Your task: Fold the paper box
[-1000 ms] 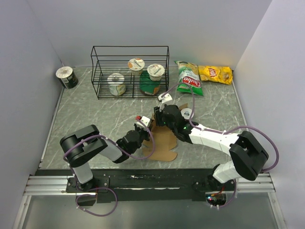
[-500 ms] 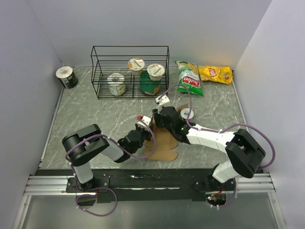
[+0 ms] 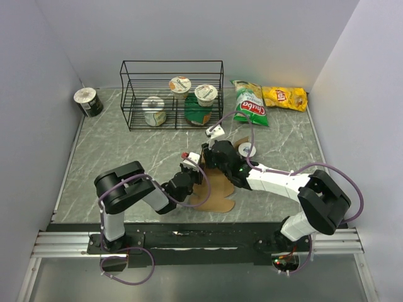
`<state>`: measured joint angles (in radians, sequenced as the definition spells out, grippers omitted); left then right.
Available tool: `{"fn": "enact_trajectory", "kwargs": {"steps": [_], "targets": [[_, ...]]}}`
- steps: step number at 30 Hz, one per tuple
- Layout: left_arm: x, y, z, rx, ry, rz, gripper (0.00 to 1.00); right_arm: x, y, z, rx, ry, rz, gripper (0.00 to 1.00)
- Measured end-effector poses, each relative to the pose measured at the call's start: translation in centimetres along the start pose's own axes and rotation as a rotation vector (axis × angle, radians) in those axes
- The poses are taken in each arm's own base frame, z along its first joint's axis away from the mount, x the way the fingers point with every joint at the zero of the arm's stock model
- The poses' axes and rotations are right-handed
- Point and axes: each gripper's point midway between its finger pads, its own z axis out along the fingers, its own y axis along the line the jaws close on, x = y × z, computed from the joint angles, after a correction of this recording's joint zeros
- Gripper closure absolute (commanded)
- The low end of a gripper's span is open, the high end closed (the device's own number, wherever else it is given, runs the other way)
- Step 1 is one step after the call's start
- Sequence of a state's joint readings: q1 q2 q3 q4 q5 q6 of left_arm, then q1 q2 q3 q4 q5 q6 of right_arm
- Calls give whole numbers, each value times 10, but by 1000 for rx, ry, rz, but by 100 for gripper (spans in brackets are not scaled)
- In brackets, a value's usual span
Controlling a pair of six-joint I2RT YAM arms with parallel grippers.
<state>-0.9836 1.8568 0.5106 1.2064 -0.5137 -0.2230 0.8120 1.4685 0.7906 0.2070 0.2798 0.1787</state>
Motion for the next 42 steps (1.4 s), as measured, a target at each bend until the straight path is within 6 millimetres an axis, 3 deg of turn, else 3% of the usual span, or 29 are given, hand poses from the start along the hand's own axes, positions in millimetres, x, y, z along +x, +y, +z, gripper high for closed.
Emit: {"fn": "enact_trajectory", "kwargs": {"steps": [3, 6, 14, 15, 18, 19, 20, 22, 27, 30, 31, 33, 37, 42], "targets": [[-1, 1, 1, -16, -21, -16, 90, 0, 0, 0, 0, 2, 9, 57], [-2, 9, 2, -62, -38, -22, 99, 0, 3, 0, -8, 1, 21, 57], [-3, 24, -1, -166, -51, -18, 99, 2, 4, -1, -7, 11, 48, 55], [-3, 25, -1, -173, -51, -17, 99, 3, 4, -2, -7, 15, 50, 52], [-3, 26, -1, -183, -48, -15, 99, 3, 2, -7, -4, 23, 50, 34], [-3, 26, -2, -184, -45, -13, 99, 2, 1, -11, -4, 28, 44, 24], [-3, 27, -2, -186, -38, -8, 99, 0, 0, -14, -3, 27, 46, 20], [-6, 28, -6, -187, -23, -3, 96, -4, -3, -24, -5, 26, 31, 16], [-16, 29, -15, -167, -5, 4, 66, -38, -14, -56, -15, -56, 29, 14], [-10, 29, -22, -142, 22, 13, 52, -53, -26, -74, -6, -105, 35, 14], [-5, 29, -23, -133, 38, 19, 41, -55, -29, -79, -2, -112, 36, 13], [8, 29, -28, -114, 84, 38, 32, -56, -38, -92, 6, -124, 35, 13], [12, 29, -34, -104, 105, 19, 25, -43, -44, -99, 17, -100, 29, 13], [13, 30, -39, -109, 108, -41, 28, -36, -46, -102, 19, -87, 31, 13]]}}
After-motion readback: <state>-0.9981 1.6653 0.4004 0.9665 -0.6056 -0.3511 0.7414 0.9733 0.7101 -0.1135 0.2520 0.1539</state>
